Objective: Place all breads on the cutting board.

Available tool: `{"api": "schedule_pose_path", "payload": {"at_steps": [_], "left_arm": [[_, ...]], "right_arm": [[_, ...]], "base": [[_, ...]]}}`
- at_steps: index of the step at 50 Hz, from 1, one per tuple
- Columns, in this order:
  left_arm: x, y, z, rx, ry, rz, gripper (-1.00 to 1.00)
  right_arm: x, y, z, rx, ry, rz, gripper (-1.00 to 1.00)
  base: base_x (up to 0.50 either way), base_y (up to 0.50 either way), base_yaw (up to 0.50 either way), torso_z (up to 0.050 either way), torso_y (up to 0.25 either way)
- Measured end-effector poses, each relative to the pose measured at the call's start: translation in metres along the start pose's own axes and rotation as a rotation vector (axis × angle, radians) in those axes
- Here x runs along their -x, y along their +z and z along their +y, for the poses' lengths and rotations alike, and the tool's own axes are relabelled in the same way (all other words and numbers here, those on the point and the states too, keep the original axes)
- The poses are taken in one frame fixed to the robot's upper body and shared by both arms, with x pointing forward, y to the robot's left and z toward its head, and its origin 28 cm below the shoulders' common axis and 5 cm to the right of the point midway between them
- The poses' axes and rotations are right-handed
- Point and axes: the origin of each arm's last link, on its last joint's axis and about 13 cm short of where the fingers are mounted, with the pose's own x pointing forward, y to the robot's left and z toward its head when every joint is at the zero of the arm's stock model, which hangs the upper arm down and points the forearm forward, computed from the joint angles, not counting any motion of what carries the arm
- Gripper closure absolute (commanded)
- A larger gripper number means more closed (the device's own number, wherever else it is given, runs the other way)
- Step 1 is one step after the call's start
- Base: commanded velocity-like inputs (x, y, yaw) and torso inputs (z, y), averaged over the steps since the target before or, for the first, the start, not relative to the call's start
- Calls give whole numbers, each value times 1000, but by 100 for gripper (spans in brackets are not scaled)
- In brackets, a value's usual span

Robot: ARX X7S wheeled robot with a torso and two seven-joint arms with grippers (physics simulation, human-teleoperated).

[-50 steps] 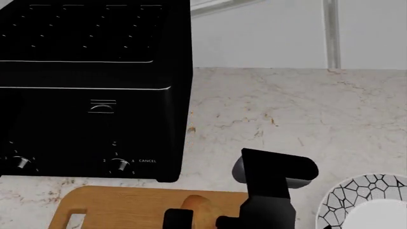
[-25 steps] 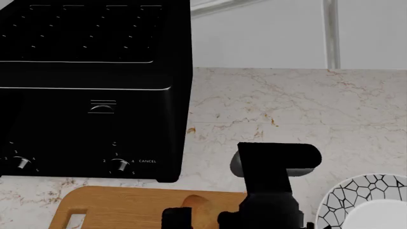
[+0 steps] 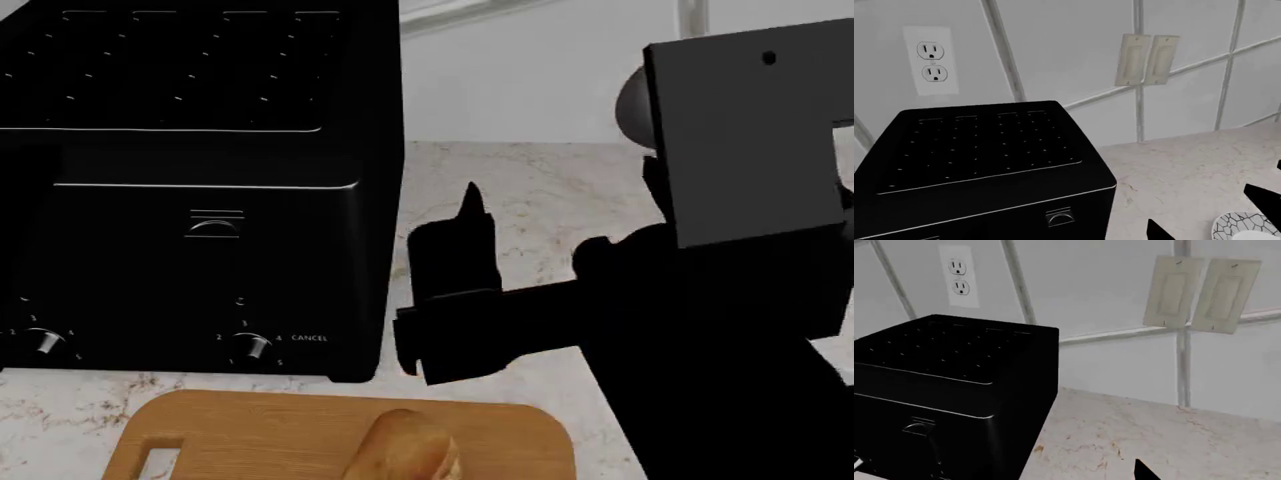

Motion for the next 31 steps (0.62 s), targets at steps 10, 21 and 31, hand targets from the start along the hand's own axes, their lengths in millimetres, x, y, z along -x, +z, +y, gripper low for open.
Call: {"api": "schedule_pose_path", "payload": {"at_steps": [10, 21, 31], "left_arm": [[1, -1, -6, -19, -20, -95, -100], [2, -6, -8, -40, 18, -221, -100], [-2, -18, -5, -60, 129, -350, -100]], "right_arm": [[22, 9, -2, 89, -105, -262, -100], [28, 0, -3, 119, -191, -429, -100], [22, -15, -6, 85, -250, -498, -100]], "base": [[0, 0, 0, 0, 0], [0, 0, 0, 0, 0], [0, 0, 0, 0, 0]]}}
